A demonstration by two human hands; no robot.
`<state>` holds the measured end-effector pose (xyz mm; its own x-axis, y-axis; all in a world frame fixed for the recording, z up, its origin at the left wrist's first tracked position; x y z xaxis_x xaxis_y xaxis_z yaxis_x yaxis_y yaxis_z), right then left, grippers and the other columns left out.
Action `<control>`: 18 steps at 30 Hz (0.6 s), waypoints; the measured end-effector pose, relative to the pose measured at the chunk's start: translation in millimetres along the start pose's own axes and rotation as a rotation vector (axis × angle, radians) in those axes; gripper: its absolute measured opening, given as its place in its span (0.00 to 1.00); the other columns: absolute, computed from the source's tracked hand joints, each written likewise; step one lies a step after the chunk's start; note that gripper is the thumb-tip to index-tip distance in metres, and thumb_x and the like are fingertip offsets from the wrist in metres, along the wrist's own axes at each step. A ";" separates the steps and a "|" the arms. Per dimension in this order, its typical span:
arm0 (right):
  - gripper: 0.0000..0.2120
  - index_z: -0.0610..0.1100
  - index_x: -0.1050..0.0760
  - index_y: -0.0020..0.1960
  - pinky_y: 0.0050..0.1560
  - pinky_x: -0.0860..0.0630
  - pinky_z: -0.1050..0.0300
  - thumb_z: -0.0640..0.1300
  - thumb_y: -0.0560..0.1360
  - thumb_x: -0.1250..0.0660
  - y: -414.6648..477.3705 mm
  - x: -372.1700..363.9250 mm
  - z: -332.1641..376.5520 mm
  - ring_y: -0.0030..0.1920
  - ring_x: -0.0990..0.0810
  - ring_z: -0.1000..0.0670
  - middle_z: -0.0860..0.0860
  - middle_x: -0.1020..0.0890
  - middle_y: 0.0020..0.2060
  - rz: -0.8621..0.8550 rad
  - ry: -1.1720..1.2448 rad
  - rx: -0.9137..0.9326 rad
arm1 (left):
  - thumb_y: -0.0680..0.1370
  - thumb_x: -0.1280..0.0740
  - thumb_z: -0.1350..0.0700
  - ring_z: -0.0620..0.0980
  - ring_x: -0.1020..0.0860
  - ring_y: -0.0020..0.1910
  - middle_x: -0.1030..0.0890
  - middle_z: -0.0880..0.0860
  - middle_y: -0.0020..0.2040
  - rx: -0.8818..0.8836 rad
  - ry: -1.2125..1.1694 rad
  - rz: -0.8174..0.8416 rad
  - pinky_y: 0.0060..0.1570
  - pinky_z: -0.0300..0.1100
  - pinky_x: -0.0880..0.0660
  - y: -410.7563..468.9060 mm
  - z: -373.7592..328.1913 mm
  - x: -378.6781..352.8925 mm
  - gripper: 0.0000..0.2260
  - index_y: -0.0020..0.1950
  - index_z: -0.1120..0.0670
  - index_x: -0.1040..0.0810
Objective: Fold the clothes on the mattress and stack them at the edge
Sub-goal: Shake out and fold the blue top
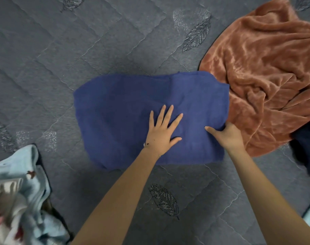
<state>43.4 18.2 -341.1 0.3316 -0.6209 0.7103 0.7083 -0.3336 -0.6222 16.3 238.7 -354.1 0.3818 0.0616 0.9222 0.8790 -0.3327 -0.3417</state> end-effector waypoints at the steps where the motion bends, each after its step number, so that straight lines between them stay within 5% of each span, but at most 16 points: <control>1: 0.20 0.35 0.23 0.54 0.49 0.27 0.52 0.49 0.70 0.25 -1.8 -2.6 4.0 0.55 0.21 0.39 0.40 0.18 0.53 0.019 0.035 0.057 | 0.78 0.43 0.38 0.60 0.51 0.77 0.50 0.57 0.79 -0.001 -0.036 -0.054 0.71 0.65 0.53 -4.2 -5.0 7.4 0.32 0.79 0.48 0.48; 5: 0.11 0.39 0.23 0.49 0.42 0.25 0.67 0.41 0.72 0.26 -11.7 -7.0 16.9 0.44 0.20 0.55 0.46 0.18 0.48 0.085 0.356 0.167 | 0.71 0.29 0.42 0.61 0.27 0.64 0.26 0.59 0.67 -0.199 -0.162 -0.250 0.64 0.57 0.31 -37.5 -55.5 15.8 0.27 0.64 0.56 0.24; 7: 0.18 0.42 0.27 0.60 0.49 0.24 0.67 0.42 0.72 0.26 -13.4 -10.6 25.8 0.50 0.21 0.60 0.50 0.19 0.55 0.114 0.526 0.160 | 0.70 0.30 0.38 0.58 0.26 0.62 0.25 0.57 0.64 -0.225 -0.140 -0.177 0.62 0.53 0.30 -44.5 -80.2 -2.0 0.29 0.63 0.55 0.25; 11: 0.29 0.45 0.34 0.68 0.63 0.27 0.56 0.45 0.72 0.26 -4.4 -15.1 50.5 0.62 0.24 0.53 0.52 0.23 0.63 0.101 0.594 0.202 | 0.67 0.33 0.32 0.52 0.29 0.66 0.26 0.50 0.65 -0.019 -0.010 -0.030 0.67 0.56 0.33 -38.5 -95.5 -28.5 0.33 0.64 0.50 0.30; 15: 0.26 0.43 0.36 0.71 0.65 0.29 0.53 0.41 0.76 0.30 4.8 -23.5 67.5 0.65 0.26 0.49 0.48 0.26 0.66 0.131 0.522 0.235 | 0.63 0.24 0.44 0.52 0.23 0.57 0.21 0.49 0.54 0.136 -0.215 -0.141 0.62 0.52 0.28 -34.3 -93.5 -9.3 0.24 0.53 0.50 0.28; 18: 0.20 0.39 0.32 0.67 0.61 0.27 0.54 0.35 0.77 0.35 3.2 -19.8 73.3 0.61 0.24 0.47 0.47 0.23 0.61 0.065 0.498 0.228 | 0.66 0.25 0.58 0.55 0.21 0.52 0.19 0.51 0.49 0.223 -0.551 -0.388 0.58 0.52 0.26 -44.5 -79.6 11.3 0.11 0.47 0.54 0.20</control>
<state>84.8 81.4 -333.0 0.0832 -0.9140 0.3971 0.8318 -0.1558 -0.5328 -41.2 179.3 -314.0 0.0663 0.6230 0.7794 0.9959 0.0068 -0.0902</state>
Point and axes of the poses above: each hand's wrist, its own y-axis towards the middle knuckle, its own x-axis out of the back of the hand, z = x × y, the point moved 9 cm from there along y, towards the middle knuckle
